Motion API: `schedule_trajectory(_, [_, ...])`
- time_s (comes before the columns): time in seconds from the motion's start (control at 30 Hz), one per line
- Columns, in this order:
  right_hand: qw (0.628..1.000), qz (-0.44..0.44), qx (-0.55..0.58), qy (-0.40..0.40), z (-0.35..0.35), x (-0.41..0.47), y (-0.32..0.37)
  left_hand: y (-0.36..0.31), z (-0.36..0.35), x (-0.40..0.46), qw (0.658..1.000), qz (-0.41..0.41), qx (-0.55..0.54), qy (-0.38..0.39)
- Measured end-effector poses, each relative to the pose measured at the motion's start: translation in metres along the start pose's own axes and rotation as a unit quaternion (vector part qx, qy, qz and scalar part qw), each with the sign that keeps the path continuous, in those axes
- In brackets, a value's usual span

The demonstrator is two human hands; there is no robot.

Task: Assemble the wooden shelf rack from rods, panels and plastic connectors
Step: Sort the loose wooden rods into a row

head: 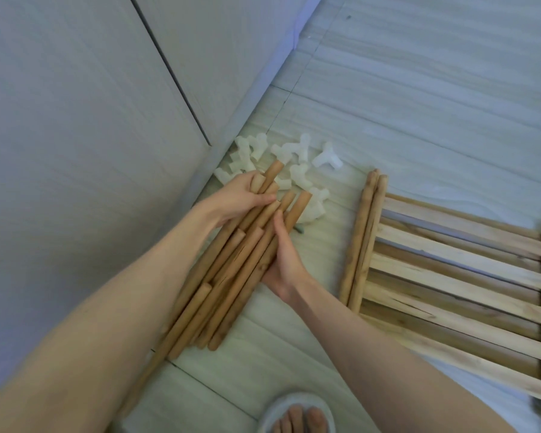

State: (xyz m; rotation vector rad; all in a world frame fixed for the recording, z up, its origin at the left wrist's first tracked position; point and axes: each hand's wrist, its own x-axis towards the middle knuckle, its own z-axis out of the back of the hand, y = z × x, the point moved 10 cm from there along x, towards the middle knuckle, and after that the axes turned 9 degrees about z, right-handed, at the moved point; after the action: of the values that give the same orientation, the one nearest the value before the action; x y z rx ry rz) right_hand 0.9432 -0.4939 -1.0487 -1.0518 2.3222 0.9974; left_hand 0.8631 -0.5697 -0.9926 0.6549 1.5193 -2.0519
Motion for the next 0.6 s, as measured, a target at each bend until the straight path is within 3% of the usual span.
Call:
schedule_trajectory(0.23, [0.992, -0.017, -0.013, -0.127, 0.022, 0.012, 0.003, 0.007, 0.007, 0.01, 0.996, -0.006, 0.071, -0.048])
schedule_trajectory(0.4, [0.981, -0.08, -0.103, -0.146, 0.018, 0.018, 0.003, -0.005, 0.028, 0.016, 0.989, -0.021, 0.12, -0.081])
schedule_trajectory(0.6, [0.977, -0.037, -0.142, -0.156, 0.014, 0.03, 0.022, -0.055, 0.056, 0.001, 0.978, -0.106, 0.094, -0.154])
